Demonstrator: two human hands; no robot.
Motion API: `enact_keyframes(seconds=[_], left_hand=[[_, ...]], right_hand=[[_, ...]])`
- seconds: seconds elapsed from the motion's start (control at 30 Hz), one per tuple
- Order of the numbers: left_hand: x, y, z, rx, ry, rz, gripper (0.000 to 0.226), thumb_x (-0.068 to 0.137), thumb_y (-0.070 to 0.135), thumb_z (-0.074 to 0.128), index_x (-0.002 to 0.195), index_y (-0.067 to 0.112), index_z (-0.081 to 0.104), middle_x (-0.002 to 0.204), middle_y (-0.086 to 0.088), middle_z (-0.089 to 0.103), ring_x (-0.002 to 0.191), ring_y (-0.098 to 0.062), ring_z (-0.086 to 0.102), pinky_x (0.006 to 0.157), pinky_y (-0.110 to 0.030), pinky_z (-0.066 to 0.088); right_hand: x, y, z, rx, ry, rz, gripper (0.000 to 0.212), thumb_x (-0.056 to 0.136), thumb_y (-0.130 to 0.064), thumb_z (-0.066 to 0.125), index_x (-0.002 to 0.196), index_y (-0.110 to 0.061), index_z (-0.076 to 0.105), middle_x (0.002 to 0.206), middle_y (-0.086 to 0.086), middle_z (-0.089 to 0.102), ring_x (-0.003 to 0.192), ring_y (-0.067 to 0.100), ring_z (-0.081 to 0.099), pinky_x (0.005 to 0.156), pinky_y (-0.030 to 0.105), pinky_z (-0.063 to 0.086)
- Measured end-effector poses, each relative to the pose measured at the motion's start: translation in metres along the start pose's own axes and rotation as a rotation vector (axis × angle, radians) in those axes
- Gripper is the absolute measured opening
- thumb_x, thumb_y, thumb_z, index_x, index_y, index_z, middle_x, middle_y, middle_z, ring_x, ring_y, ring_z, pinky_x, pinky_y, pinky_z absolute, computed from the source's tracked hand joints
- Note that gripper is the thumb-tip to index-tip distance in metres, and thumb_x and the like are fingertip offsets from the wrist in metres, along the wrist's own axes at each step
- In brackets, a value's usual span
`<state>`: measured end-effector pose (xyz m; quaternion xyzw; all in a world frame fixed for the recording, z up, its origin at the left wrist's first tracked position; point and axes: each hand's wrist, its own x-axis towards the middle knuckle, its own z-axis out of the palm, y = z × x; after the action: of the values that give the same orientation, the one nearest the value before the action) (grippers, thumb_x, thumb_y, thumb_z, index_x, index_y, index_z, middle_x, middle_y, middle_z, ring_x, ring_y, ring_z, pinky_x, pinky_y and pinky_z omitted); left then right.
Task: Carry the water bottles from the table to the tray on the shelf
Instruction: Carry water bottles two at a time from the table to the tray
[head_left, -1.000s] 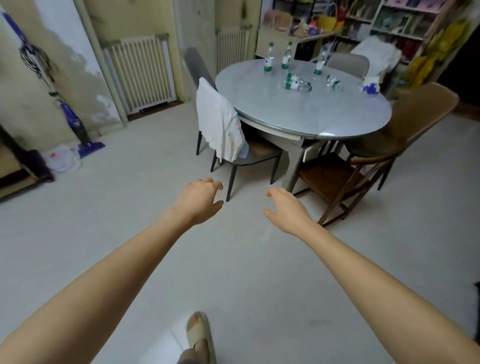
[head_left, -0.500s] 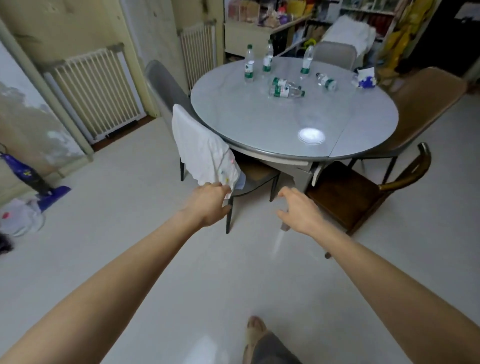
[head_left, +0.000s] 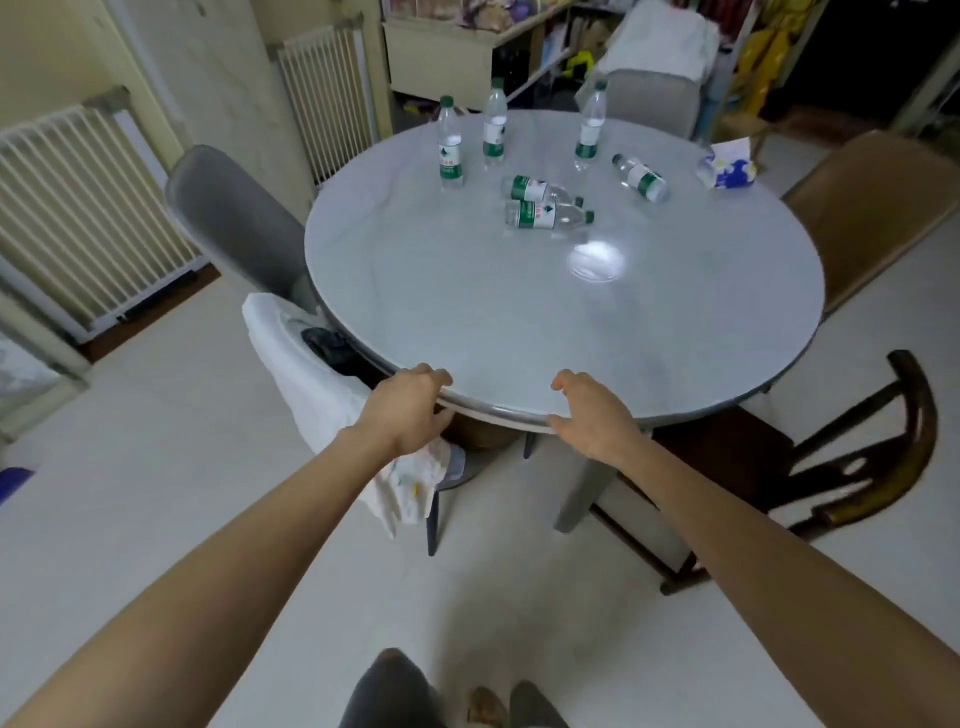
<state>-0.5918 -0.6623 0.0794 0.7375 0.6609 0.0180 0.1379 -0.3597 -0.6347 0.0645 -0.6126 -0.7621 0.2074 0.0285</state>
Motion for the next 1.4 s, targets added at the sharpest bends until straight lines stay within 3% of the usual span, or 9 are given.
enact_keyframes(seconds=[0.37, 0.57, 0.7, 0.8, 0.9, 1.0, 1.1, 1.23, 1.4], left_hand=[[0.250, -0.065, -0.036, 0.028, -0.075, 0.084, 0.050, 0.096, 0.034, 0.052, 0.142, 0.018, 0.043, 0.139, -0.007, 0.049, 0.123, -0.027, 0.050, 0.096, -0.037, 0.044], [0.371, -0.067, -0.048, -0.040, -0.126, 0.067, 0.052, 0.096, 0.033, 0.053, 0.143, 0.017, 0.041, 0.143, -0.007, 0.045, 0.126, -0.027, 0.048, 0.097, -0.036, 0.044], [0.461, -0.064, -0.046, -0.149, -0.114, -0.018, 0.060, 0.095, 0.035, 0.055, 0.148, 0.018, 0.033, 0.146, -0.008, 0.040, 0.131, -0.027, 0.042, 0.100, -0.038, 0.041], [0.531, -0.057, -0.046, -0.212, -0.102, -0.068, 0.063, 0.094, 0.034, 0.058, 0.148, 0.016, 0.031, 0.146, -0.010, 0.039, 0.130, -0.028, 0.043, 0.105, -0.040, 0.041], [0.596, -0.052, -0.043, -0.245, -0.073, -0.083, 0.064, 0.094, 0.034, 0.059, 0.148, 0.015, 0.031, 0.148, -0.011, 0.037, 0.132, -0.028, 0.042, 0.108, -0.040, 0.039], [0.643, -0.051, -0.035, -0.302, -0.024, -0.112, 0.063, 0.093, 0.034, 0.059, 0.147, 0.014, 0.033, 0.149, -0.010, 0.038, 0.133, -0.028, 0.042, 0.108, -0.039, 0.038], [0.675, -0.052, -0.023, -0.338, -0.005, -0.142, 0.062, 0.093, 0.033, 0.060, 0.147, 0.016, 0.034, 0.150, -0.009, 0.037, 0.134, -0.027, 0.041, 0.107, -0.039, 0.038], [0.712, -0.052, -0.008, -0.372, 0.036, -0.145, 0.061, 0.093, 0.030, 0.061, 0.146, 0.016, 0.035, 0.150, -0.008, 0.037, 0.135, -0.026, 0.039, 0.109, -0.040, 0.036], [0.763, -0.040, 0.011, -0.348, 0.089, -0.043, 0.062, 0.091, 0.028, 0.062, 0.146, 0.014, 0.037, 0.149, -0.008, 0.040, 0.137, -0.027, 0.034, 0.112, -0.042, 0.031]], right_hand=[[0.222, 0.008, -0.031, -0.024, -0.030, 0.147, 0.044, 0.095, -0.030, 0.054, 0.134, -0.013, 0.042, 0.130, 0.008, 0.051, 0.115, 0.027, 0.054, 0.096, 0.038, 0.042], [0.347, 0.050, -0.043, 0.217, -0.065, 0.275, 0.045, 0.092, -0.028, 0.061, 0.130, -0.009, 0.047, 0.131, 0.013, 0.052, 0.117, 0.029, 0.053, 0.099, 0.039, 0.043], [0.450, 0.077, -0.051, 0.591, -0.012, 0.443, 0.047, 0.090, -0.032, 0.065, 0.125, -0.005, 0.051, 0.126, 0.014, 0.057, 0.112, 0.028, 0.056, 0.088, 0.030, 0.042], [0.528, 0.097, -0.054, 0.955, 0.031, 0.678, 0.063, 0.085, -0.042, 0.067, 0.132, -0.007, 0.045, 0.129, 0.011, 0.054, 0.109, 0.027, 0.057, 0.082, 0.036, 0.049], [0.598, 0.112, -0.053, 1.173, 0.076, 0.880, 0.083, 0.077, -0.054, 0.070, 0.139, -0.009, 0.038, 0.127, 0.011, 0.054, 0.107, 0.029, 0.059, 0.062, 0.037, 0.055], [0.655, 0.126, -0.040, 1.316, 0.172, 1.011, 0.103, 0.062, -0.065, 0.075, 0.139, -0.007, 0.037, 0.123, 0.011, 0.060, 0.104, 0.029, 0.061, 0.079, 0.048, 0.057], [0.691, 0.138, -0.019, 1.341, 0.254, 1.062, 0.117, 0.051, -0.071, 0.074, 0.136, -0.002, 0.033, 0.114, 0.010, 0.065, 0.097, 0.027, 0.065, 0.083, 0.047, 0.057], [0.702, 0.136, -0.016, 1.303, 0.374, 1.085, 0.098, 0.066, -0.052, 0.081, 0.133, -0.008, 0.025, 0.113, 0.011, 0.060, 0.090, 0.025, 0.068, 0.079, 0.041, 0.059], [0.698, 0.149, -0.024, 1.264, 0.341, 0.999, 0.085, 0.067, -0.033, 0.085, 0.128, -0.011, 0.030, 0.108, 0.015, 0.065, 0.084, 0.026, 0.071, 0.076, 0.044, 0.061]])
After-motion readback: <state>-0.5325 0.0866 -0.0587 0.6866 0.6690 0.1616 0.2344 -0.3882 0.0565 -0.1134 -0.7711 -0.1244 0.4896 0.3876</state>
